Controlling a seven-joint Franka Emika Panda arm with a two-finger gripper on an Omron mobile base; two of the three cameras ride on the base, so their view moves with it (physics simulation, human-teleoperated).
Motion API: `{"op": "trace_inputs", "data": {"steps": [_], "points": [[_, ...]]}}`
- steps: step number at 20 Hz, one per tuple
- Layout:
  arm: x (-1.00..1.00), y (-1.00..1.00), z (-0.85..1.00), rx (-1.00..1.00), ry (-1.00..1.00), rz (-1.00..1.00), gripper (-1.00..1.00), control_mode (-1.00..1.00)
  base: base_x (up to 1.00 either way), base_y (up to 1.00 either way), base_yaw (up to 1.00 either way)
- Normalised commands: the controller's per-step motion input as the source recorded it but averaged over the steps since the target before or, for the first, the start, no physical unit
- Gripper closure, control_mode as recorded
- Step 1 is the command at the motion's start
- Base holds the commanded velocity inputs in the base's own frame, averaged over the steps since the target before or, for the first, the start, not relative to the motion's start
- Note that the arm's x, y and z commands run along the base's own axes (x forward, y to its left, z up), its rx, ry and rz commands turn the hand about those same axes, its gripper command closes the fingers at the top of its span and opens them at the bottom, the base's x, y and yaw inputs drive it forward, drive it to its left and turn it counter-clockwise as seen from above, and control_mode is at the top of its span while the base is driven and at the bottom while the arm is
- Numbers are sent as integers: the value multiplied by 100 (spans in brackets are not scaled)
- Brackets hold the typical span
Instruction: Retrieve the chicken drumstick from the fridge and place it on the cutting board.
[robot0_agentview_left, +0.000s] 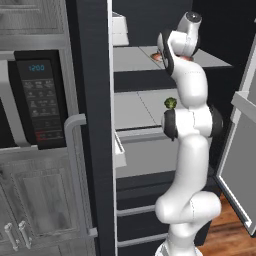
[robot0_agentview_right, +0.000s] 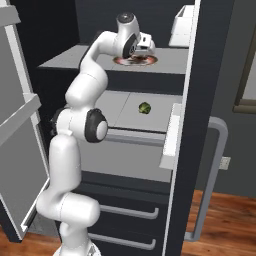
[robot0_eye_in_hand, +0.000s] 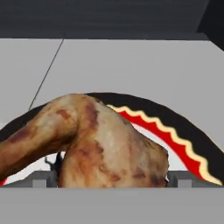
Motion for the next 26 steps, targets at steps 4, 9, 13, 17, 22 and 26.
{"op": "trace_inputs", "data": {"steps": [4,9,13,17,22,26], "points": [[0,0,10,0,0,-1,-100,-100,0,0,0],[0,0,-15,-3,0,0,-100,-100,0,0,0],[5,0,-28,-7,0,0,-100,-100,0,0,0],[24,5,-25,-6,0,0,-100,-100,0,0,0],[27,14,-21,-2,0,0,-100,-100,0,0,0],[5,3,-47,0,1,0,-100,-100,0,0,0]]}}
